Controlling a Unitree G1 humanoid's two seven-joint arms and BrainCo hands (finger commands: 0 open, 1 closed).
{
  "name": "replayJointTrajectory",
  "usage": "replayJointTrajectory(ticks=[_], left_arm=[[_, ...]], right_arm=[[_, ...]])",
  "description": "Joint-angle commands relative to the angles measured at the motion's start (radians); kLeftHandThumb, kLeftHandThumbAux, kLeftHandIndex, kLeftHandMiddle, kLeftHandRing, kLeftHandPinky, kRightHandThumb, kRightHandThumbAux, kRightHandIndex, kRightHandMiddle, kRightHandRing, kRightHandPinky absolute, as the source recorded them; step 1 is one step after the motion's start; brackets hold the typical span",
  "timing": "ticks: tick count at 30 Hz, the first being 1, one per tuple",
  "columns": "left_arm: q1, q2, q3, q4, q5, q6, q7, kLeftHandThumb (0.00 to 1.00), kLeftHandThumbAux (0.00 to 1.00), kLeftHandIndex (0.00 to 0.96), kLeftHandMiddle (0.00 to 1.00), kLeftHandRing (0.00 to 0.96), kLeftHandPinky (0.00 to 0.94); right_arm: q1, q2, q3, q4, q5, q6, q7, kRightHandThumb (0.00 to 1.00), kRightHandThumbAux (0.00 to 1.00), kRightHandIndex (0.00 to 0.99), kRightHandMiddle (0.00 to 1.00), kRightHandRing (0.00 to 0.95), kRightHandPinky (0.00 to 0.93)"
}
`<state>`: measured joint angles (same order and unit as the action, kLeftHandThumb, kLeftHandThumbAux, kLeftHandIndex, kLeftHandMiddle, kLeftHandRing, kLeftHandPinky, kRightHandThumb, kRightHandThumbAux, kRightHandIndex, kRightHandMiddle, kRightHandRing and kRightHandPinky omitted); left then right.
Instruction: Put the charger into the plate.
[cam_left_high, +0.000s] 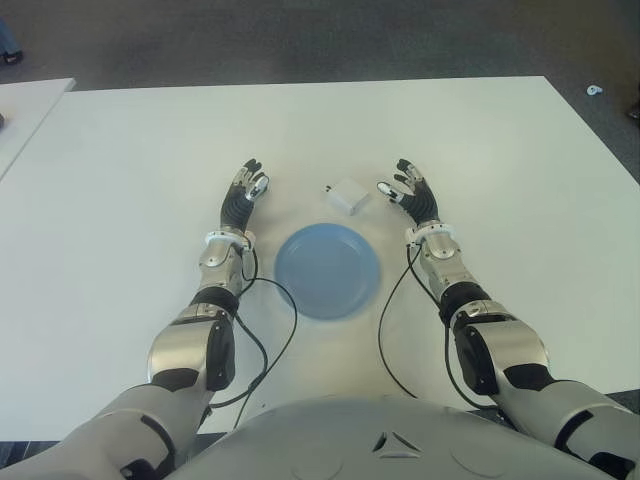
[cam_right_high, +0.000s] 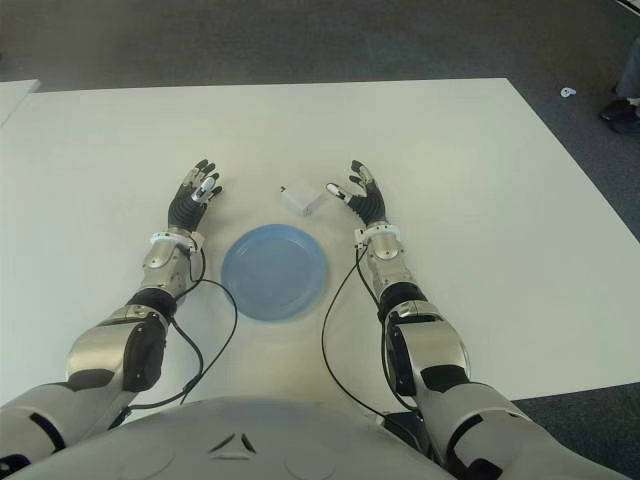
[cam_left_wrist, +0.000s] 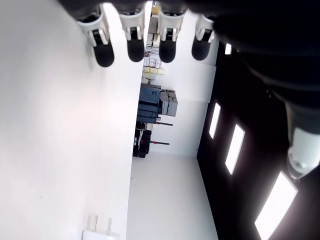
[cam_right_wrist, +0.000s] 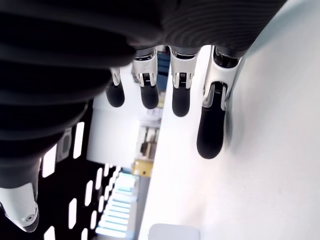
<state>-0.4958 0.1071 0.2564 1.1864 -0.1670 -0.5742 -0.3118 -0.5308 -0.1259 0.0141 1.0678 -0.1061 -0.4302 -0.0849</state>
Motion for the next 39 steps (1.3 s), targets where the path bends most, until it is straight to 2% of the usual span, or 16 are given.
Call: replayJointTrajectory(ticks=[1,15,19,25,29,32,35,39], left_arm=[[0.013,-0.010,-0.004,0.032,0.010,0.035,0.015,0.016,0.548,0.000,0.077,0.077,0.101],[0.009,-0.015,-0.007,0.038,0.020,0.041,0.045,0.010,0.577,0.000,0.065,0.064,0.087],[0.007,-0.020,-0.010,0.040,0.031,0.038,0.080,0.024,0.588,0.003,0.059,0.057,0.080],[0.007,-0.023,-0.015,0.040,0.044,0.026,0.100,0.036,0.598,0.002,0.047,0.045,0.064],[0.008,-0.026,-0.017,0.039,0.049,0.020,0.105,0.037,0.600,0.001,0.043,0.040,0.062],[0.008,-0.027,-0.018,0.039,0.050,0.018,0.108,0.038,0.602,0.000,0.041,0.039,0.062],[0.009,-0.027,-0.021,0.039,0.055,0.016,0.111,0.034,0.602,0.000,0.040,0.038,0.061],[0.008,-0.028,-0.021,0.041,0.056,0.018,0.112,0.028,0.602,0.000,0.041,0.038,0.063]], right_arm=[[0.068,-0.002,0.025,-0.027,-0.042,0.117,-0.036,0.372,0.611,0.093,0.126,0.127,0.177],[0.096,-0.033,0.042,-0.148,-0.067,0.225,-0.017,0.470,0.585,0.098,0.134,0.141,0.193],[0.101,-0.114,0.145,-0.270,-0.172,0.283,0.086,0.463,0.564,0.081,0.124,0.138,0.203],[0.101,-0.211,0.244,-0.368,-0.285,0.300,0.195,0.441,0.533,0.039,0.103,0.142,0.224],[0.113,-0.244,0.279,-0.478,-0.366,0.342,0.179,0.422,0.511,0.013,0.092,0.140,0.224],[0.119,-0.245,0.290,-0.543,-0.405,0.389,0.169,0.412,0.495,0.004,0.085,0.138,0.221],[0.119,-0.223,0.305,-0.602,-0.463,0.437,0.109,0.392,0.468,0.001,0.073,0.132,0.215],[0.121,-0.182,0.312,-0.588,-0.499,0.456,0.005,0.333,0.417,0.000,0.028,0.097,0.186]])
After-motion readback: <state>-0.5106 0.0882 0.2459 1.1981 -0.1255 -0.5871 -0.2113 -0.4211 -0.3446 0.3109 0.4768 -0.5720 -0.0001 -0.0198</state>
